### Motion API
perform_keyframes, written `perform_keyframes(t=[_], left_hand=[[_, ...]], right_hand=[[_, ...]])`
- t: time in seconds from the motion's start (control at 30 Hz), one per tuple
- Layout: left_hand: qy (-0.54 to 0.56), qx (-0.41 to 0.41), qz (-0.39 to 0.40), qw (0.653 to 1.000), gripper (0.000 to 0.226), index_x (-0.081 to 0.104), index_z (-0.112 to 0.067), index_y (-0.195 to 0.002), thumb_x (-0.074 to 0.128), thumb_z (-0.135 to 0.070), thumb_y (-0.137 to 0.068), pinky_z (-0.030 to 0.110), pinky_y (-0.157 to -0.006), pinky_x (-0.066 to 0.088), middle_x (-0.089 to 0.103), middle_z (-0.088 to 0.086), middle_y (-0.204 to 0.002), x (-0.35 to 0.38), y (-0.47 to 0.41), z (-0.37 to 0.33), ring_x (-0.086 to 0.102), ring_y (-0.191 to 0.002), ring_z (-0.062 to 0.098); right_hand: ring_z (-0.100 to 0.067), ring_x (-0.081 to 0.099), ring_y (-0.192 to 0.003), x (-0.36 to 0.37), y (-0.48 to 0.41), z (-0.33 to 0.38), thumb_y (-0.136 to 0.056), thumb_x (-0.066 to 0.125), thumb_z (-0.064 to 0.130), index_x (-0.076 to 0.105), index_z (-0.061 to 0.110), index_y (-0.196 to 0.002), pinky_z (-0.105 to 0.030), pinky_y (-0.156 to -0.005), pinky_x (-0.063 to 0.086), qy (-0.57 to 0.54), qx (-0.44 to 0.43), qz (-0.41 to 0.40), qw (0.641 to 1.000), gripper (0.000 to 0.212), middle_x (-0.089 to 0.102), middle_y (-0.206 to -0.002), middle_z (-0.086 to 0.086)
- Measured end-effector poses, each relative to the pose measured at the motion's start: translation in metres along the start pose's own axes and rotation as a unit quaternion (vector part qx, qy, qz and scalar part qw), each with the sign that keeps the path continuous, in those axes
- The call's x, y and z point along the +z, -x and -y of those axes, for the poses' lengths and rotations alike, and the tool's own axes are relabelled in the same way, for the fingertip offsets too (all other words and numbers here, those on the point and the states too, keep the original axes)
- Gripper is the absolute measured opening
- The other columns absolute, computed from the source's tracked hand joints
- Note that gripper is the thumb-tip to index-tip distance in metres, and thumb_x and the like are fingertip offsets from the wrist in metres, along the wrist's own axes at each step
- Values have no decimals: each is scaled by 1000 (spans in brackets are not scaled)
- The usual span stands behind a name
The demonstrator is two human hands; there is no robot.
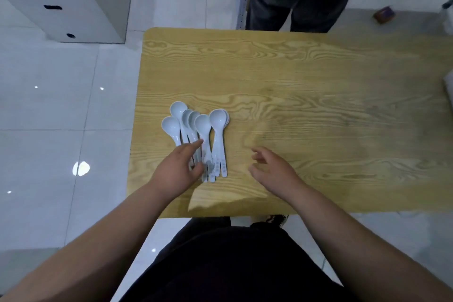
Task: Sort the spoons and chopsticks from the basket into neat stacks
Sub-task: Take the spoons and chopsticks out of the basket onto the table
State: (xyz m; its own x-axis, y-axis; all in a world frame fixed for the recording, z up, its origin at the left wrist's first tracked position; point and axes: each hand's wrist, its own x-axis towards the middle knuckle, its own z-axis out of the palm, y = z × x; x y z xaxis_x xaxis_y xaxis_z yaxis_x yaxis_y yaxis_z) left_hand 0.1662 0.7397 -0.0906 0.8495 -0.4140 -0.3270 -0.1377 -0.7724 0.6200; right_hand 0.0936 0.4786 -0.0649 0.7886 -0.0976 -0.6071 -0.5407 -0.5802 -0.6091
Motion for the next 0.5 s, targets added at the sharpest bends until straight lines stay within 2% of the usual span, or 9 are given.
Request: perform_keyframes(t=[0.07,0.13,0.2,0.27,0.33,0.4,0.5], left_hand=[[49,3,32,998,53,52,-31,-142,65,-26,-90,31,-100,49,62,-10,-128,7,10,-23,58,-118,3],[87,7,67,994,43,60,-32,-132,65,-24,-90,26,-96,51,67,-13,-117,16,18,-48,61,-109,-3],[91,31,111,989,35,62,-36,-122,63,-30,-87,24,-93,52,67,-14,-108,30,24,-79,62,-103,0],[78,69,150,983,35,60,-42,-115,58,-41,-80,27,-91,53,65,-13,-102,48,26,-110,63,-100,6],[55,104,185,976,37,58,-42,-114,55,-43,-78,31,-91,54,64,-12,-102,73,26,-145,63,-100,8],[35,131,206,969,36,59,-39,-116,57,-39,-80,32,-92,54,63,-13,-103,101,27,-185,63,-100,7],[18,178,228,957,34,59,-33,-119,64,-19,-88,29,-92,53,62,-16,-108,149,36,-249,61,-103,2]], right_hand=[[-4,54,-122,-18,32,-27,-97,61,36,48,30,-142,-30,-102,45,-38,13,-16,999,47,58,-130,11],[1,54,-119,-31,66,-56,-97,62,35,54,30,-135,-28,-103,44,-63,22,-60,996,40,60,-127,15],[5,53,-119,-39,100,-89,-96,63,35,58,31,-129,-25,-102,43,-92,36,-111,989,34,60,-127,18],[6,54,-119,-43,135,-122,-95,64,34,59,33,-125,-25,-101,43,-123,58,-153,979,30,61,-126,19],[10,54,-115,-45,169,-154,-95,66,30,58,37,-120,-25,-103,44,-155,80,-184,967,27,62,-124,19],[11,55,-114,-47,204,-186,-94,67,27,56,43,-114,-25,-104,45,-183,93,-208,956,27,62,-121,21],[10,55,-114,-50,251,-237,-94,66,29,56,45,-112,-25,-103,45,-205,107,-231,945,27,61,-121,22]])
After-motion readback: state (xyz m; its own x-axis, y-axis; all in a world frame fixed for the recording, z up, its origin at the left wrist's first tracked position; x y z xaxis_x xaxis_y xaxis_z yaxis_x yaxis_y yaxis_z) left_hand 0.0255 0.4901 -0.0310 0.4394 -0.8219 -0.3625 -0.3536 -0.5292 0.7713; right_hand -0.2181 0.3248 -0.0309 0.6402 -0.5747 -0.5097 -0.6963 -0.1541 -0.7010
